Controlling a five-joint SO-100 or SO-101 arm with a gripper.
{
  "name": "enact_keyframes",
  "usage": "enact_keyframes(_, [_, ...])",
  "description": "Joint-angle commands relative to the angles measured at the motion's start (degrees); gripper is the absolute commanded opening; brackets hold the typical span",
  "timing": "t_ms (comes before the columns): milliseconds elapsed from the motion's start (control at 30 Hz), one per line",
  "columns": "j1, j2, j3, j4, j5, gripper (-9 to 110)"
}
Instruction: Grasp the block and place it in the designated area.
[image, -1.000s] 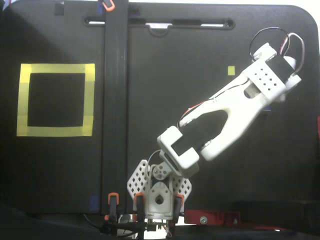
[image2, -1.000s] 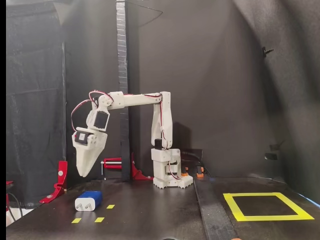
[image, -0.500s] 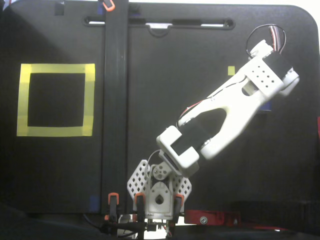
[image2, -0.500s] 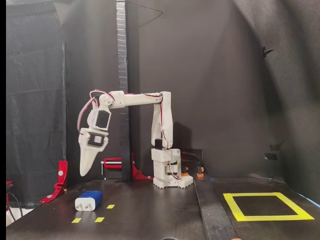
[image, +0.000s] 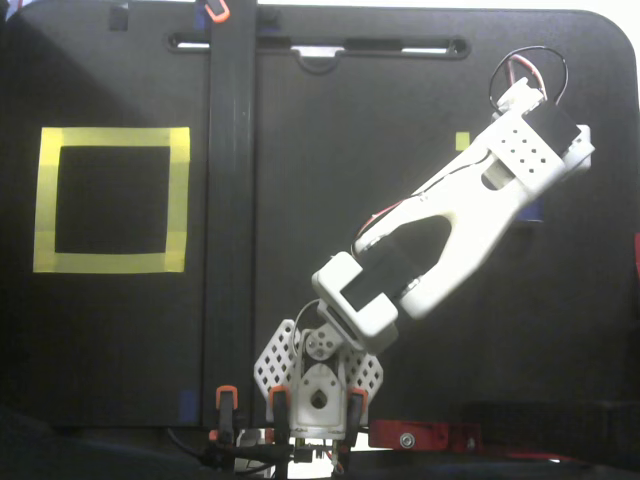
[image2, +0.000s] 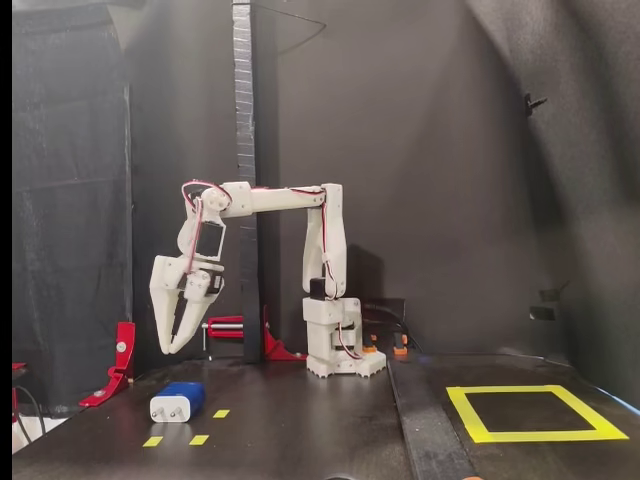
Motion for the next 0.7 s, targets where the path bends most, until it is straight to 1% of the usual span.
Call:
enact_keyframes(0, [0.5, 3.0, -2.2, 0.3, -0.7, 0])
enact_keyframes(467, [1.8, 3.3, -2.2, 2.7, -0.5, 1])
enact_keyframes(600, [2.0, 3.5, -2.2, 1.8, -0.4, 5])
enact_keyframes(667, [2.0, 3.5, -2.2, 1.6, -0.4, 13])
